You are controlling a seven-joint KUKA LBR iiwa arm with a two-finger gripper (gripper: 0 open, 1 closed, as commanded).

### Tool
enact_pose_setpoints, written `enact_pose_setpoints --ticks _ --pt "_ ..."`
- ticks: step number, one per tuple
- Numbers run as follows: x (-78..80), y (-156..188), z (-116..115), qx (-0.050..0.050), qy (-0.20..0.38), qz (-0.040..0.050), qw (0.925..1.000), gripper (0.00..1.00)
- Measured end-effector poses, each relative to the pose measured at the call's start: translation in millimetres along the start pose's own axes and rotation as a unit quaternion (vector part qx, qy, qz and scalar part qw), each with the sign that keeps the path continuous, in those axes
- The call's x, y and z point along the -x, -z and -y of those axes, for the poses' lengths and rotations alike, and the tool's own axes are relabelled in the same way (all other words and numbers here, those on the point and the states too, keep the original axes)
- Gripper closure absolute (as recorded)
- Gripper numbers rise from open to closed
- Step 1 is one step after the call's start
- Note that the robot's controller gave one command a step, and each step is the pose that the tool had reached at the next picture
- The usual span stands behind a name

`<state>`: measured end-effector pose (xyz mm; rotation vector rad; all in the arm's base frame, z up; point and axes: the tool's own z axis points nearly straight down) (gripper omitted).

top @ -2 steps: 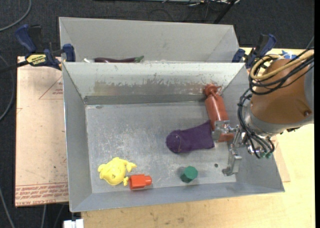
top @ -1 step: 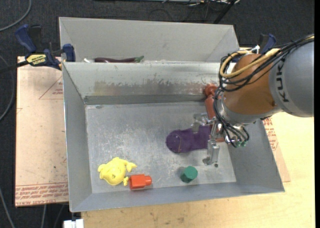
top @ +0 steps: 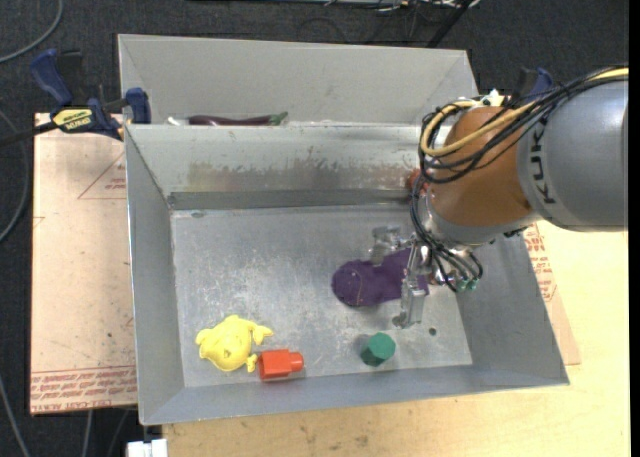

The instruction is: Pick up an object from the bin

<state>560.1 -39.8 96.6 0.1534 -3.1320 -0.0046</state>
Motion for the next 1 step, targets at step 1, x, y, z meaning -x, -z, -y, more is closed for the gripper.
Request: enact_pose_setpoints --ticks 1 --pt "10.1 9.5 -6.4 -0.001 -0.066 0.0065 0.9978 0.00"
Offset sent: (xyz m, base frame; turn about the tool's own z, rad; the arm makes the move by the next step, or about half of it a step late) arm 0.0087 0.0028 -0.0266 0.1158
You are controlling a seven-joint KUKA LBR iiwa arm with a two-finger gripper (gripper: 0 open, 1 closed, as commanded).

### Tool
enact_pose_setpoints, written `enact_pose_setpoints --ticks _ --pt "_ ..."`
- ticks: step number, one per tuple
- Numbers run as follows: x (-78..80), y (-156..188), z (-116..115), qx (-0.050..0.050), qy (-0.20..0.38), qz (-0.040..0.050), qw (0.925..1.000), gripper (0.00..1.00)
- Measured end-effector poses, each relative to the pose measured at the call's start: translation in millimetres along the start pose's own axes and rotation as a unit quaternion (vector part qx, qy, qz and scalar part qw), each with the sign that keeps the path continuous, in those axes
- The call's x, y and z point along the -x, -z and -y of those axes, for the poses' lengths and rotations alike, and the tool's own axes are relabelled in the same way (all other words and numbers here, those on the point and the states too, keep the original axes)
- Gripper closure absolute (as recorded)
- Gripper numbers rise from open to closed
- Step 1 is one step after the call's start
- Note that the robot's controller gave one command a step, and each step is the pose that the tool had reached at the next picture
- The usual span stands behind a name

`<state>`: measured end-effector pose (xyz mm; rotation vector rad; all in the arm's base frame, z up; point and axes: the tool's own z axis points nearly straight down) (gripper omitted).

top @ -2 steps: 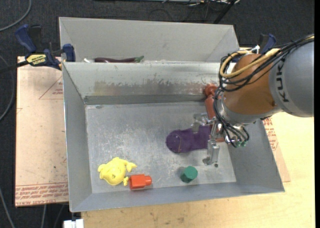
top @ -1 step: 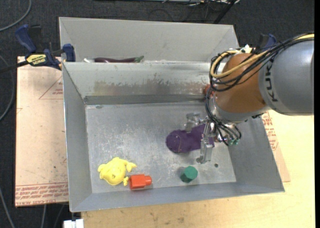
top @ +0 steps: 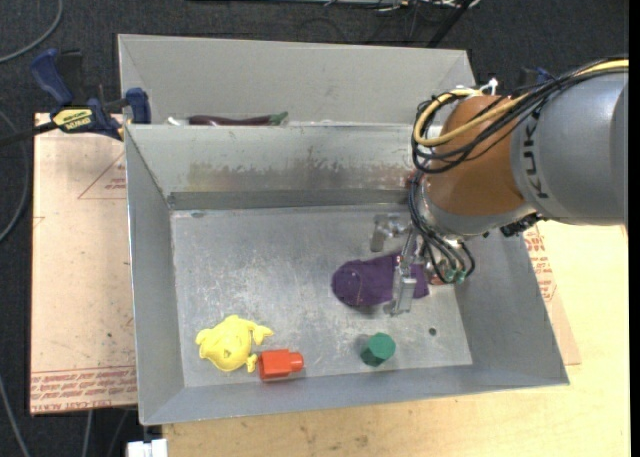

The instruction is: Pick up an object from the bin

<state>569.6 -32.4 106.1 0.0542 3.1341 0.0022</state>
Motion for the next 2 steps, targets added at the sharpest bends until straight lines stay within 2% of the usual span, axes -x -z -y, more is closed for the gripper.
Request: enact_pose_setpoints --ticks 1,2 --pt "-0.1 -33.9 3.1 0.001 0.007 -0.0049 1.0000 0.00" --pt "18.1 -35.2 -5.6 0.000 0.004 0.0030 1.0000 1.00"
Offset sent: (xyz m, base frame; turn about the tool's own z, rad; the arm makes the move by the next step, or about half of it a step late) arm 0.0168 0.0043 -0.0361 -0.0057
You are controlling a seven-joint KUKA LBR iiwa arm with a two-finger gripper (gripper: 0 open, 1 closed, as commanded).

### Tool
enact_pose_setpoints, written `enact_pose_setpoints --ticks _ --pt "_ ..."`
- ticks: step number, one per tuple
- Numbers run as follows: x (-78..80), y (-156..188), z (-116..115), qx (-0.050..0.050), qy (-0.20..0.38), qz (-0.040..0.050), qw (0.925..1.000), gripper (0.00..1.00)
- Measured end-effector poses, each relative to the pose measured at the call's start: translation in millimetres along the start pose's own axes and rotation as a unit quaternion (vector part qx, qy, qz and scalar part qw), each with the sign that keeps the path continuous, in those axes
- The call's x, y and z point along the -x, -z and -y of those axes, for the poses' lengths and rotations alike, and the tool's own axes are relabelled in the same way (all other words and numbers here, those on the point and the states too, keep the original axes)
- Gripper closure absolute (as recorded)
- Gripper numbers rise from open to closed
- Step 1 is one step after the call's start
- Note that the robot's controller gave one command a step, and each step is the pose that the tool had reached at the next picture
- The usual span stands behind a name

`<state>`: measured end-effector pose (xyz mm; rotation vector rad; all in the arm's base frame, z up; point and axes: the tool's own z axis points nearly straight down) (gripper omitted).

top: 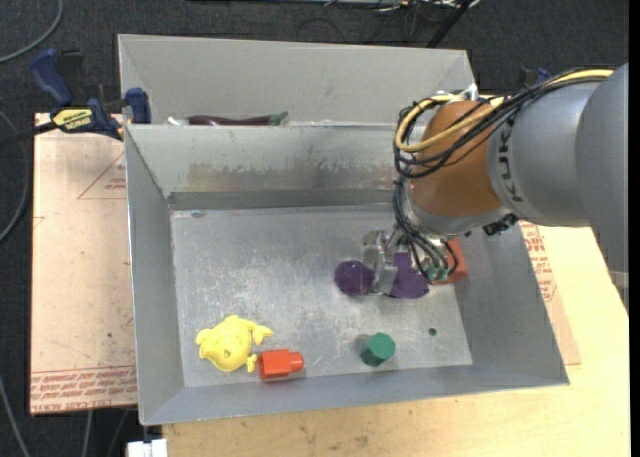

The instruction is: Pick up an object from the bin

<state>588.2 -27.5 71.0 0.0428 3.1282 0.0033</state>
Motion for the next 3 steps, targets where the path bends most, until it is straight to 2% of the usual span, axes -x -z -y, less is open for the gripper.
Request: enact_pose_setpoints --ticks 3 --pt "-1.0 11.1 -0.3 0.000 0.000 -0.0014 1.0000 1.00"
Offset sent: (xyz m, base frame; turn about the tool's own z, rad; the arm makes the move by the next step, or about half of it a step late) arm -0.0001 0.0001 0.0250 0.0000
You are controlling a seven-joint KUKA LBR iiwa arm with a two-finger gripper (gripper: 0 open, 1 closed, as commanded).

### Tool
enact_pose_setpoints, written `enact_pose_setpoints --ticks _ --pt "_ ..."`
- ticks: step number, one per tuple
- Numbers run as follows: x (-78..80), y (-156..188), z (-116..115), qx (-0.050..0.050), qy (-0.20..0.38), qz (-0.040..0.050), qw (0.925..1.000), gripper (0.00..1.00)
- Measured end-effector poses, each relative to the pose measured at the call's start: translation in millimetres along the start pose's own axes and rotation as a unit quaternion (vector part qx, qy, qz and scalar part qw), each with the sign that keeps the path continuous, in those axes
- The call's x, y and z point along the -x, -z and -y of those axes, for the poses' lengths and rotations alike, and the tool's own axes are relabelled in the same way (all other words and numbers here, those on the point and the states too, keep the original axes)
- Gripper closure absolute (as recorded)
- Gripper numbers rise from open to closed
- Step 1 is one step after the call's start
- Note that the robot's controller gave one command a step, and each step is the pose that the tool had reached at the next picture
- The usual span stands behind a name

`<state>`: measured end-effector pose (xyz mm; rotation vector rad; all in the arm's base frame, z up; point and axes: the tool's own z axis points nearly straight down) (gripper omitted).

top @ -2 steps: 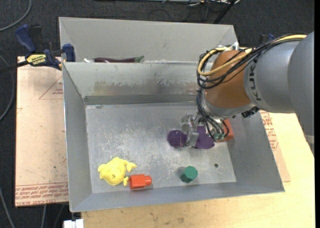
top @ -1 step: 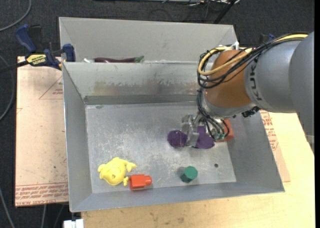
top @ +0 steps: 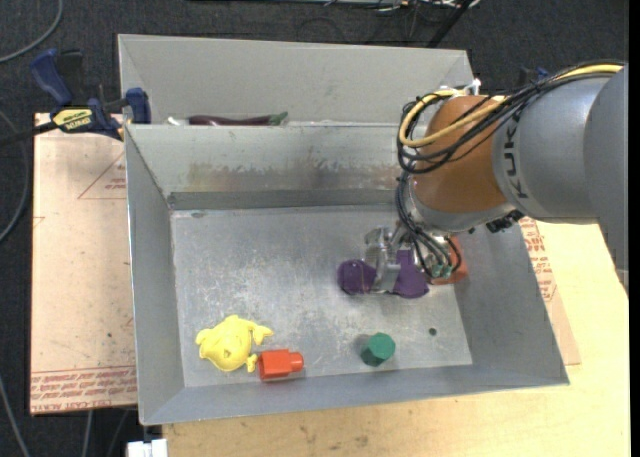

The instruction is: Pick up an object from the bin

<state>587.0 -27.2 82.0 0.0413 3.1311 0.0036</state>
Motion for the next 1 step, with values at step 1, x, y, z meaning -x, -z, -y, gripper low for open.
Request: enact_pose_setpoints --ticks 1 --pt "-0.9 12.5 -0.1 0.000 0.000 -0.0021 1.0000 1.00"
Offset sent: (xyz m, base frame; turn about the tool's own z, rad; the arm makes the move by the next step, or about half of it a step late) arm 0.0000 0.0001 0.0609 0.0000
